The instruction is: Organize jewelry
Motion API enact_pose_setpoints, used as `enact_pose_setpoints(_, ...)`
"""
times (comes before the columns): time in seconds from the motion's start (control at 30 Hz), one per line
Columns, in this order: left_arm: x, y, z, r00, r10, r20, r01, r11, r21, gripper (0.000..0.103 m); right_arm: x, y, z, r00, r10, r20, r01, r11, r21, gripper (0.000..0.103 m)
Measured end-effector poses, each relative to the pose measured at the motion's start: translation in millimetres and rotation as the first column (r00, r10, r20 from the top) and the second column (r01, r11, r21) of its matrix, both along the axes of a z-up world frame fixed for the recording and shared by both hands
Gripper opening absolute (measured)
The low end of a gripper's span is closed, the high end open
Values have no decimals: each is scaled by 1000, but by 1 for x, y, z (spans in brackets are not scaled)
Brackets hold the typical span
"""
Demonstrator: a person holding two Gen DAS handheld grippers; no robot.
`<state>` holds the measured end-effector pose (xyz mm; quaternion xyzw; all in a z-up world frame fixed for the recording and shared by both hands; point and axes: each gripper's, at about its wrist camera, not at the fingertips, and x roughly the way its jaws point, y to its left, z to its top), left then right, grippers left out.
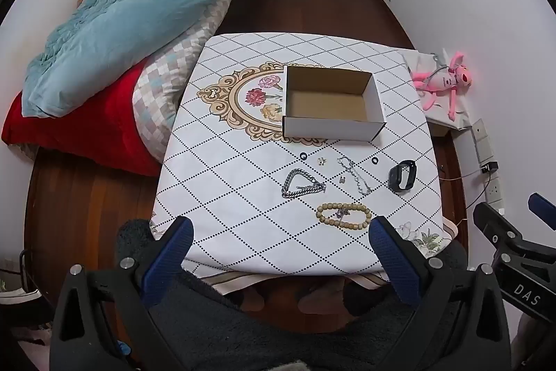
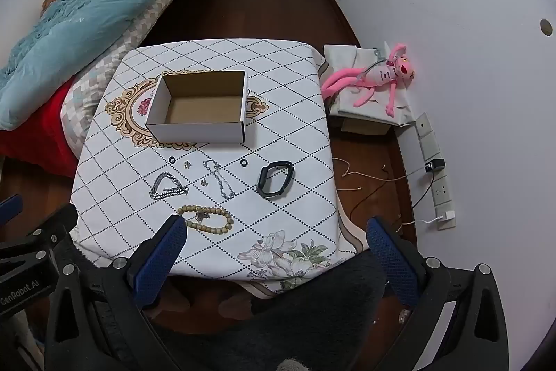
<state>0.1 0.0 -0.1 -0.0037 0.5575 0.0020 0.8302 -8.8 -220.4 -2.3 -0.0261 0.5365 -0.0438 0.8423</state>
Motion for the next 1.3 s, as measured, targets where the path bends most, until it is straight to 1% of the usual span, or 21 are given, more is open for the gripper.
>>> enact_pose_setpoints(0.33, 1, 2, 0, 1000, 0, 7, 0, 1000, 3, 103, -1, -2, 2, 1000, -1, 10, 1, 1000, -2, 103)
enact_pose_setpoints(0.37, 2, 3, 0, 1000, -1, 7, 1, 1000, 3, 103, 2, 5, 2, 1000, -1, 1, 1, 1000, -4, 103)
enact_pose_setpoints(0.43, 2, 3, 0, 1000, -1, 7, 1, 1000, 3, 103, 2, 6, 2, 1000, -2, 1, 2, 1000, -2, 103)
enact_pose_setpoints(0.83, 4, -4, 7, 1000, -6, 11, 6, 1000, 3, 103, 2, 0, 3, 1000, -2, 3, 2, 1000, -3, 103)
enact_pose_setpoints(1.3, 5, -7, 7, 1000, -4, 14, 4, 1000, 4, 103, 3, 0, 5, 1000, 1, 2, -1, 1000, -2, 103)
